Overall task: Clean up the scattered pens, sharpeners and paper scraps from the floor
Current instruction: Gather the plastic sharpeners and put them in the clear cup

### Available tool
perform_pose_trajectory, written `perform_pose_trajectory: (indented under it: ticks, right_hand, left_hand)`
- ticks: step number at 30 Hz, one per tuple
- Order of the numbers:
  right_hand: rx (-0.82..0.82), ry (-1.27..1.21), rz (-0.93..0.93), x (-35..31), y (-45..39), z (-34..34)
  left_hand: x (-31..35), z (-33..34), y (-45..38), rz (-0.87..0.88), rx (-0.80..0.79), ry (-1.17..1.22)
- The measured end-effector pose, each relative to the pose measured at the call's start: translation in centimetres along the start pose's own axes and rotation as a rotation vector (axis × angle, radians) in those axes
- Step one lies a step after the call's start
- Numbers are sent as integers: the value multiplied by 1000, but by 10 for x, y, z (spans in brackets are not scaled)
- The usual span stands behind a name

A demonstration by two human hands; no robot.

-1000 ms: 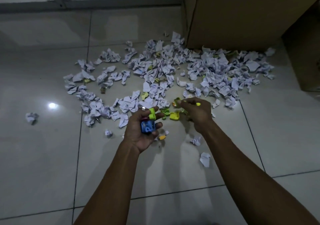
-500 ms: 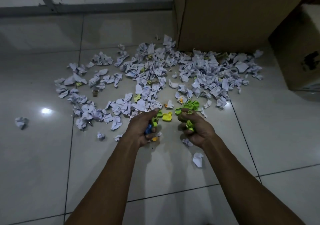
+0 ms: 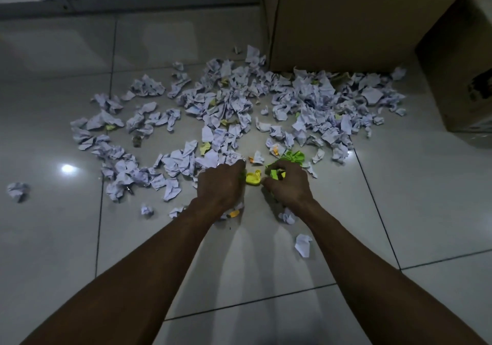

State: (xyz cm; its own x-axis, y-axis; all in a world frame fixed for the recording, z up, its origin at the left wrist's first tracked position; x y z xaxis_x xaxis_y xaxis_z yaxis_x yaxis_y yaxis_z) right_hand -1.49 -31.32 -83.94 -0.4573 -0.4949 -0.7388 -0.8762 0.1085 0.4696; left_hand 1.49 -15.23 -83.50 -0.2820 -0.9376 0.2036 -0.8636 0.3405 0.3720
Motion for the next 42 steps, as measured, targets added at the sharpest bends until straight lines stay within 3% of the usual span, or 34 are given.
perform_pose_trajectory:
  ticks: [4,8,12,15,17,20,22,25,30,33,38,42]
  right_hand:
    - [-119,281,-129,-15,-3,21]
    - [-105,534,-147,-23,-4,35]
    - [-75,542,-137,-22,-2,34]
    - [-12,144,-142,-19,2,23]
    - [-35,-390,-31,-2,6,23]
    - [-252,-1098,213,18,18,48]
    - [-384,-1374,238,15,25,54]
    - [-471,-1568,119,8,28,45]
    - [-480,-1623,-21,8,29,20]
    - [-392,-1610,17,18,28,11]
    - [-240,-1481,160,35,25,-4]
    - [-210,-1242,289,52,25,-9]
  left_hand:
    - [-5,5,2,-19,23,42]
    - [-14,5,10,-44,48,111]
    - [-35,1,20,-125,76,329]
    - [-44,8,22,-183,48,895]
    - [-41,19,27,-263,-18,1416]
    - [-2,30,34,-202,-349,2025]
    - [22,21,37,-56,-485,2211]
    - [40,14,39,56,-544,2297]
    - [63,8,44,157,-588,2348]
    - [70,4,45,185,-591,2367]
    - [70,6,45,84,-530,2332]
    - [66,18,50,-27,-490,2397]
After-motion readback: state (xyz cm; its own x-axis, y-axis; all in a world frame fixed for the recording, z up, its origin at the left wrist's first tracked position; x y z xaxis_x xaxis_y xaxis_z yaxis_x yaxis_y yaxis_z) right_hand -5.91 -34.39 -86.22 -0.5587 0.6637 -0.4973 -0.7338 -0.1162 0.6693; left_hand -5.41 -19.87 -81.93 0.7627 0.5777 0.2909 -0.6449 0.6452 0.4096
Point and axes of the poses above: each hand's wrist, its own y-axis away from the middle knuckle, its own z-axis out of the palm, x = y × z, the point moved 10 cm from there along -y, towards the middle knuckle, and after that the axes turned 11 degrees about -x, right-handed, at the moved point
